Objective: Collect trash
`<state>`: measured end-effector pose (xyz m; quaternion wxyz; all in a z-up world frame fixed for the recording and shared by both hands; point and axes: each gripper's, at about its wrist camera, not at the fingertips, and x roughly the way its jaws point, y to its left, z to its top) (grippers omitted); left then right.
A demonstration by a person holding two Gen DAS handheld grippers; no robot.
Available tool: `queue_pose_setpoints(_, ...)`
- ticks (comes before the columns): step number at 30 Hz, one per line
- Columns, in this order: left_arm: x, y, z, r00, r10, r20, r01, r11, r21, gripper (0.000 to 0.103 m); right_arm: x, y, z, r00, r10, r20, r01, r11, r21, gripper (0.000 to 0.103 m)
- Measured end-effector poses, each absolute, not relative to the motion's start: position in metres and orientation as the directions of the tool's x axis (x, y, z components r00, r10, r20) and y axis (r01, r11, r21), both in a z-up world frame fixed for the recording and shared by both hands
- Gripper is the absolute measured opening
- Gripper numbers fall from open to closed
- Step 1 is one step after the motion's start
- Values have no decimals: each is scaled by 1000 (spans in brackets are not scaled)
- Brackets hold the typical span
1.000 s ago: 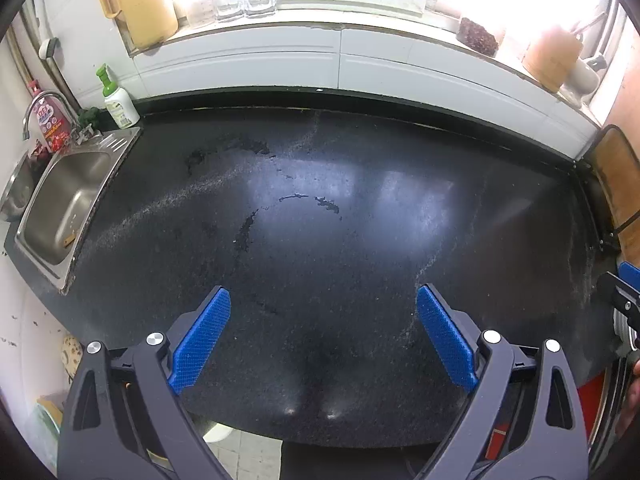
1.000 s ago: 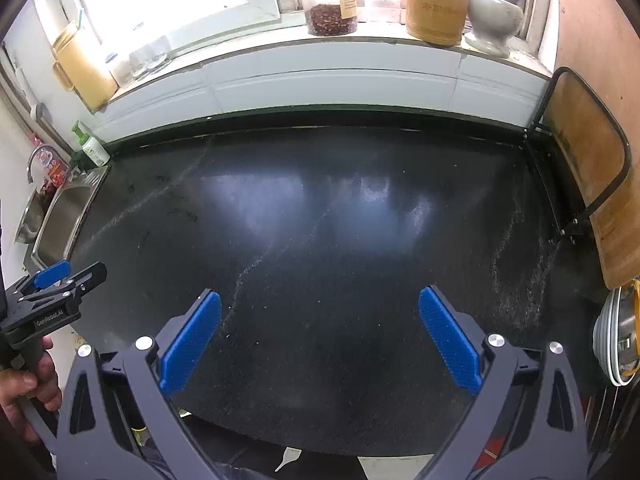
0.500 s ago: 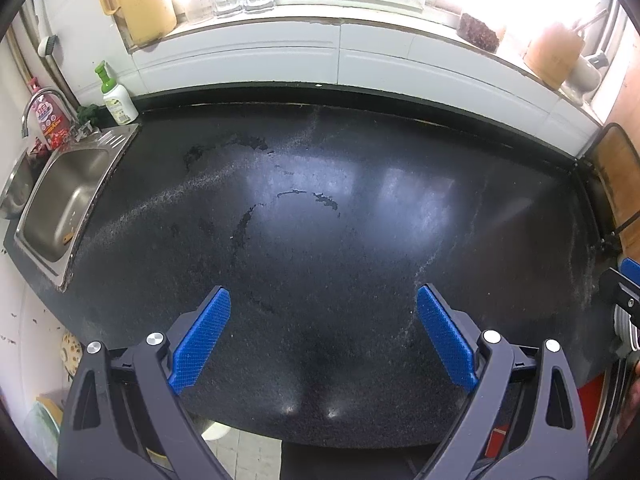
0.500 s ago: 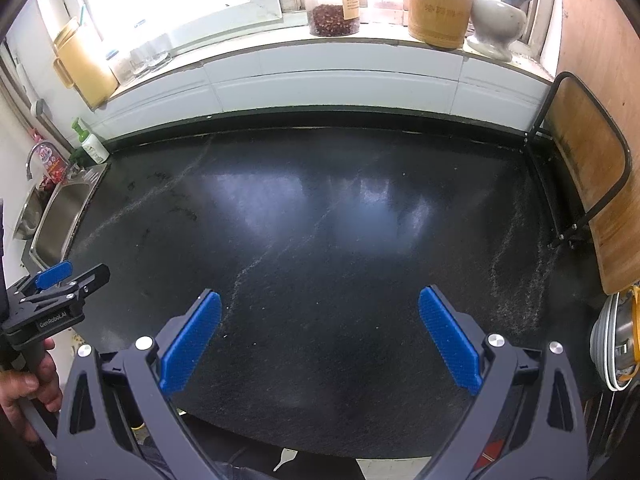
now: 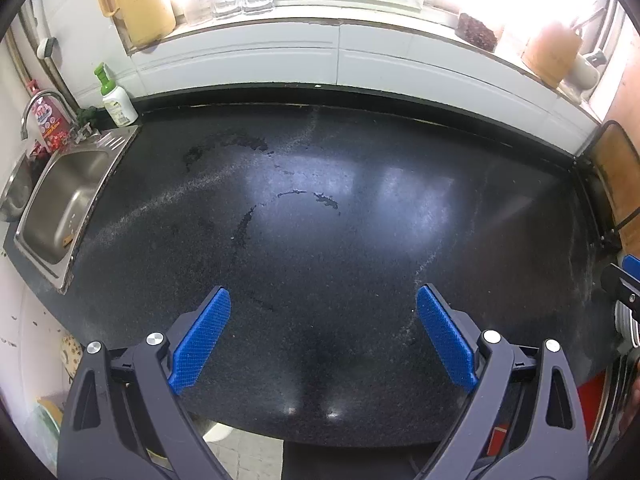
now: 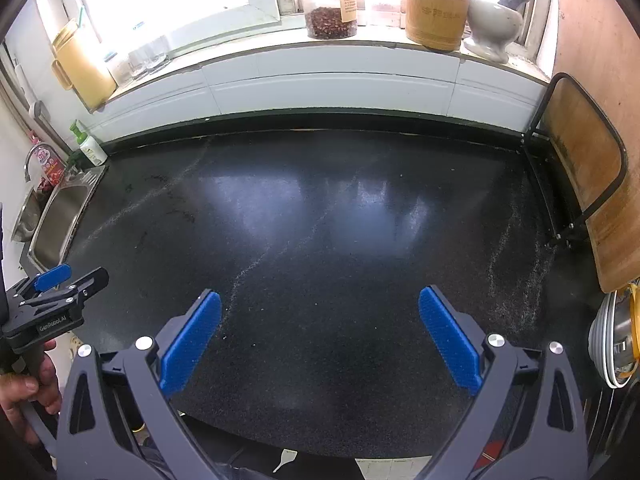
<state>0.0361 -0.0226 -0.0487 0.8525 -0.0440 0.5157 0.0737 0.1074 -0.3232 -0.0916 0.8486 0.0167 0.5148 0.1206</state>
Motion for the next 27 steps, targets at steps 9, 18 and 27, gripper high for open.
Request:
queue_pose_setpoints(9,37,-16,-46,458,79,-885,-186,982,-8,92,106,-320,-91,440,222,-870,-191,970,151,96)
queue_pose_setpoints(18,41,-9,-47,453,70,-889,-179,984,-14,92,108,-316,-91,440,219,-871,-182,971,152,96)
queue_pose_setpoints(27,49,-4,-47,467,71,-881,-163,987,-6,92,112,-308,-91,437,209,-875,-169,974,148,96)
